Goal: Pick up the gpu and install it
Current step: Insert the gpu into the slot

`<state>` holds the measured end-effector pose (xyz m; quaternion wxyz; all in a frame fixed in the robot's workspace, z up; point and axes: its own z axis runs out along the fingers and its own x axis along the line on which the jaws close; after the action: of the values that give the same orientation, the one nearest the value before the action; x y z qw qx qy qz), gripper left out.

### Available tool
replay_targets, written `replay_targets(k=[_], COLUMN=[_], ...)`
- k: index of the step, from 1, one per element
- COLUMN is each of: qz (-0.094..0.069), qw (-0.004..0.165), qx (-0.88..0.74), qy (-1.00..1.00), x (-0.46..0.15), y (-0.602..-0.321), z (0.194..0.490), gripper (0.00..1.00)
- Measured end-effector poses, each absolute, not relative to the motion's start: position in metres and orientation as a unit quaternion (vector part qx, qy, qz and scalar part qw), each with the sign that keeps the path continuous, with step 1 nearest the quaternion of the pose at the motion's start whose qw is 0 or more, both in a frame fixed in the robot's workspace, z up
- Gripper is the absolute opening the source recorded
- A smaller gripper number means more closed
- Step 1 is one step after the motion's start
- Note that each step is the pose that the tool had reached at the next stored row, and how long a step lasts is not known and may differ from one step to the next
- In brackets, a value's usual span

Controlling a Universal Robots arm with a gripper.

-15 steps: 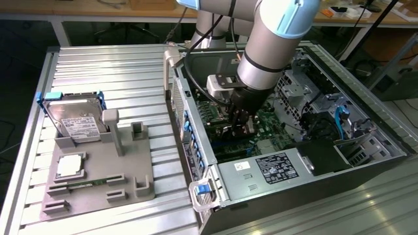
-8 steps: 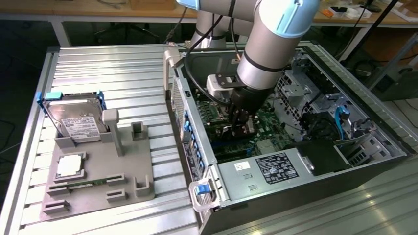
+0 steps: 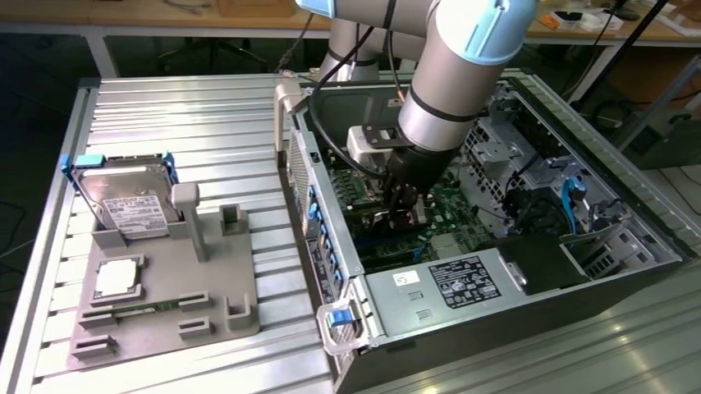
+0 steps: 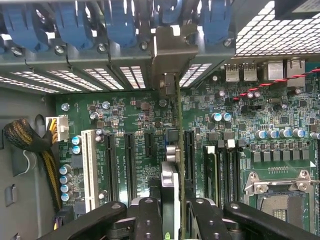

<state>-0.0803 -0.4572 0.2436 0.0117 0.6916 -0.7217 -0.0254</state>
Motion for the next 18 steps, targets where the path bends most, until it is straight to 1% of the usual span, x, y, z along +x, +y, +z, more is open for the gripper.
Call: replay_targets(k=[18], qz=[-0.025], qw=[0.012], qx=[0.692], qy=[-0.722], x=[-0.0803], y=[-0.4599], z=[0.2436], gripper=[0.27])
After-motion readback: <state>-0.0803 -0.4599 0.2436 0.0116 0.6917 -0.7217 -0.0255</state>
